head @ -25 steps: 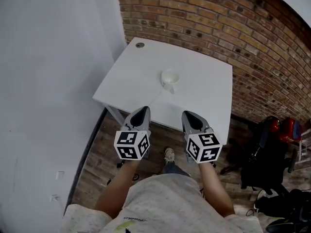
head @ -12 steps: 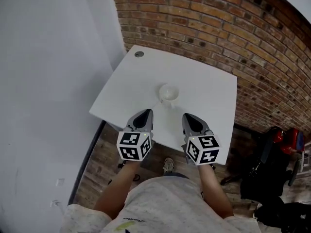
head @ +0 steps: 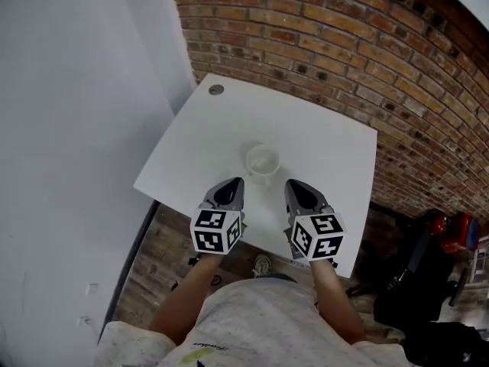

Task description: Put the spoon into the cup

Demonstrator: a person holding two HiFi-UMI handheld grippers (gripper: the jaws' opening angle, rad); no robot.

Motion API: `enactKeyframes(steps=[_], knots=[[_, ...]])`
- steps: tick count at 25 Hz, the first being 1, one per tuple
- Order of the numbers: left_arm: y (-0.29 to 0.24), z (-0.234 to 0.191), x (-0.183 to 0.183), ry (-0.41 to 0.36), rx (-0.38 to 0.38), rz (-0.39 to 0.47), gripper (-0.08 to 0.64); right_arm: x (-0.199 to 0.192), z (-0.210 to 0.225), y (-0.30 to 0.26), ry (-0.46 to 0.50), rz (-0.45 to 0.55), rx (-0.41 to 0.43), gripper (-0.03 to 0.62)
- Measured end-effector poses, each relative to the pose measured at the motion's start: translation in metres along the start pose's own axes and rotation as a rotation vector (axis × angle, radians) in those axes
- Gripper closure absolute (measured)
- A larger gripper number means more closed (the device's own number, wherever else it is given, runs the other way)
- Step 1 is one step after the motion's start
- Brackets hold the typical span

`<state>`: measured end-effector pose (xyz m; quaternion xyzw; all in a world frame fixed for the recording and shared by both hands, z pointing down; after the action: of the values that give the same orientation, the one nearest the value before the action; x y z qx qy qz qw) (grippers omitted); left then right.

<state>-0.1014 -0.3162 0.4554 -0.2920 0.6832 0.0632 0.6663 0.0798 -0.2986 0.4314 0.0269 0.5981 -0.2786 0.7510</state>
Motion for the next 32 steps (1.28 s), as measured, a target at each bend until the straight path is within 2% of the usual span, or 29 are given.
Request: enactKeyframes(steps=[20, 32], knots=[[-0.064, -0.008, -0.010, -0.022, -0.006, -0.136, 0.555, 0.020, 0.041, -0.044, -0.008, -0.026, 0.027, 0.584], [-0.074, -0.006, -0.013, -0.019, -0.001, -0.147, 0.546, 0.022, 0.046, -0.052, -0.005, -0.038, 0.045, 0.584]])
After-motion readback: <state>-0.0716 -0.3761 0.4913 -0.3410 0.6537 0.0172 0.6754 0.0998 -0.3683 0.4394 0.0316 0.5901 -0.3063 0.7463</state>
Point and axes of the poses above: the fingertips, and each gripper's own axes: y backward along the fingers, z to its right, x out of its top, the point moved 7 cm from there along y, backward along the fingers, and after that the axes turned 6 degrees about -y, right-handed, at the moved point
